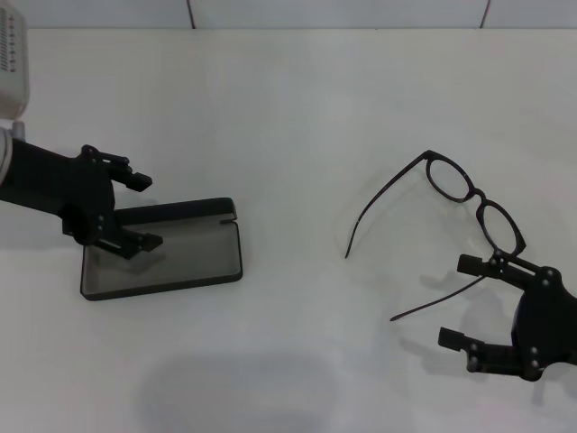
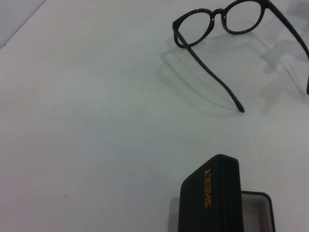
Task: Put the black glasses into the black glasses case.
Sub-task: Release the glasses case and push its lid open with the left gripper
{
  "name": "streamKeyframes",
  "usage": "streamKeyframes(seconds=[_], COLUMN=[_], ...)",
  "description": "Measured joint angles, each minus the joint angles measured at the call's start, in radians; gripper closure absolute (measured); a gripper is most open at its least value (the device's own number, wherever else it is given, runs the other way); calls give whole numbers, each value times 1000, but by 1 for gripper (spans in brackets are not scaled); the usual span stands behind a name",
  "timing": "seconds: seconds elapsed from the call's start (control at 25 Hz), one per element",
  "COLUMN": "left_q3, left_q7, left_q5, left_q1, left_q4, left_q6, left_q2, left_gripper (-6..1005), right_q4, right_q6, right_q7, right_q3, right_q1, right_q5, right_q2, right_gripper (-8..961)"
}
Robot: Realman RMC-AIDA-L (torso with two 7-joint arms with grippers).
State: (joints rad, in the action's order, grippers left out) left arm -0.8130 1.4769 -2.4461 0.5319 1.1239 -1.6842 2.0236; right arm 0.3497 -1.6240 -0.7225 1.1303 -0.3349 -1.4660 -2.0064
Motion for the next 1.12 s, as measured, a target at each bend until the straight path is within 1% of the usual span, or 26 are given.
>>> streamKeyframes(seconds=[0.24, 0.48, 0.68, 0.8, 1.12], left_q3=[-1, -2, -14, -14, -30], left_q7=[-35, -46, -52, -56, -82], left_q5=[0, 0, 0, 0, 2], left_q1=[-9, -15, -20, -20, -27], left_q4=[1, 6, 6, 6, 8], left_q6=[8, 21, 41, 42, 44], left_q2=[4, 13, 14, 14, 15], left_gripper=[146, 360, 440, 432, 512], right_q4=[0, 0, 0, 0, 0], right_q6=[3, 3, 3, 3, 3], right_q7=[-1, -1, -1, -1, -3], right_q3=[0, 0, 0, 0, 0], right_q1=[-2, -4, -4, -4, -4], right_q5=[2, 3, 3, 3, 3], right_q2=[-1, -2, -2, -2, -2], right_gripper=[69, 69, 69, 69, 70])
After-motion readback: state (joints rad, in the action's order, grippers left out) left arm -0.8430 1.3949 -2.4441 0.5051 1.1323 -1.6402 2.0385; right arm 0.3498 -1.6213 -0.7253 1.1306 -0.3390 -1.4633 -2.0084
